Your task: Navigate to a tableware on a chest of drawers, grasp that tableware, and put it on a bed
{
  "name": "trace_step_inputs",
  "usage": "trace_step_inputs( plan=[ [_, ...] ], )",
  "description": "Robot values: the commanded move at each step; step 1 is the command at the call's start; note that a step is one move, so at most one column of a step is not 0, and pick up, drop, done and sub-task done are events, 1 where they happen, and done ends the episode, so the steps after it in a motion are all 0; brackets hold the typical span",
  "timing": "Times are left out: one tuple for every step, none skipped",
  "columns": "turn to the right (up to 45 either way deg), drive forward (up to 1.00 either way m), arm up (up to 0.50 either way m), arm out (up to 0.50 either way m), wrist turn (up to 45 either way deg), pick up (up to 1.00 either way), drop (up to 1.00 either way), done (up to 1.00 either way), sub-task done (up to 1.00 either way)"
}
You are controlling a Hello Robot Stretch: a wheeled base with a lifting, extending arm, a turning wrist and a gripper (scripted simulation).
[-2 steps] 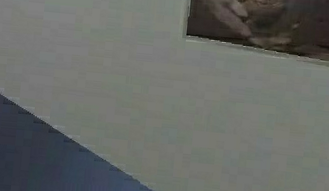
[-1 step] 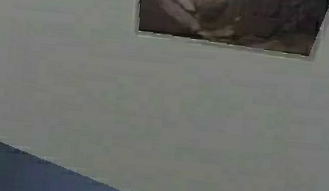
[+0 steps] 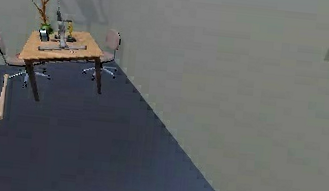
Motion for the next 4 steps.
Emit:
trace_step_inputs(
  plan=[
    [-15.0,0.00,0.00,0.00,0.0,0.00,0.00,0.00,0.00],
    [-45.0,0.00,0.00,0.00,0.0,0.00,0.00,0.00,0.00],
    [-45.0,0.00,0.00,0.00,0.0,0.00,0.00,0.00,0.00],
    [-30.0,0.00,0.00,0.00,0.0,0.00,0.00,0.00,0.00]
  ],
)
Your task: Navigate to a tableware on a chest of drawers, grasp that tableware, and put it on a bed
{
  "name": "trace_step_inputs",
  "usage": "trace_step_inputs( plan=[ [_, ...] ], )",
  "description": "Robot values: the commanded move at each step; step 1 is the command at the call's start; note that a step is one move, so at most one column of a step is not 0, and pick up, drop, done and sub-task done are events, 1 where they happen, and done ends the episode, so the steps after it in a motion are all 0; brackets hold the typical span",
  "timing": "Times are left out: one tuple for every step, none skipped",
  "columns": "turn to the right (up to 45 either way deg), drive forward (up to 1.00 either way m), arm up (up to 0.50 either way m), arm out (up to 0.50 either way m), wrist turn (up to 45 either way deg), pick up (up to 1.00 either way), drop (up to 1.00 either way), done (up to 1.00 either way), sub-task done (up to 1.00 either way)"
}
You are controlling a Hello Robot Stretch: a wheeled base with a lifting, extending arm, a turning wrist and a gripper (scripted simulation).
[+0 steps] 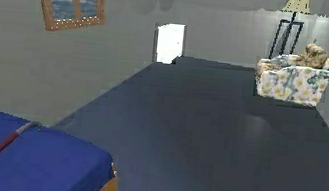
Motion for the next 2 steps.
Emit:
trace_step_inputs(
  plan=[
    [0.0,1.00,0.00,0.00,0.0,0.00,0.00,0.00,0.00],
    [-18.0,0.00,0.00,0.00,0.0,0.00,0.00,0.00,0.00]
  ],
)
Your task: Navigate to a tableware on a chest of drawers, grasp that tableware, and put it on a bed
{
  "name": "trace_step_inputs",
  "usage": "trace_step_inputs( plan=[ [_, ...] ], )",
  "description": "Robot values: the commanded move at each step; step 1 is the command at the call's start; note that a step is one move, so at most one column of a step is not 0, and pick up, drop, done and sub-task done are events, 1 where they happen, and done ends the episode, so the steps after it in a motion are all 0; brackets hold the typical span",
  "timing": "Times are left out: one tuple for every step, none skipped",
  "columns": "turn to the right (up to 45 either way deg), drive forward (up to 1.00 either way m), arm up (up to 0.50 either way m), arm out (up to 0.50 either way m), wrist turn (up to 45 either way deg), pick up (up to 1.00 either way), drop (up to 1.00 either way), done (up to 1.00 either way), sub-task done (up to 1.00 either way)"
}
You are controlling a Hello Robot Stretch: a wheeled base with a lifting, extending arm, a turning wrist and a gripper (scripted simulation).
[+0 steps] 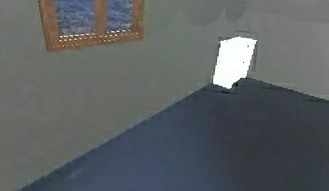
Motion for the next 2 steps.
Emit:
trace_step_inputs(
  plan=[
    [0.0,0.35,0.00,0.00,0.0,0.00,0.00,0.00,0.00],
    [-45.0,0.00,0.00,0.00,0.0,0.00,0.00,0.00,0.00]
  ],
)
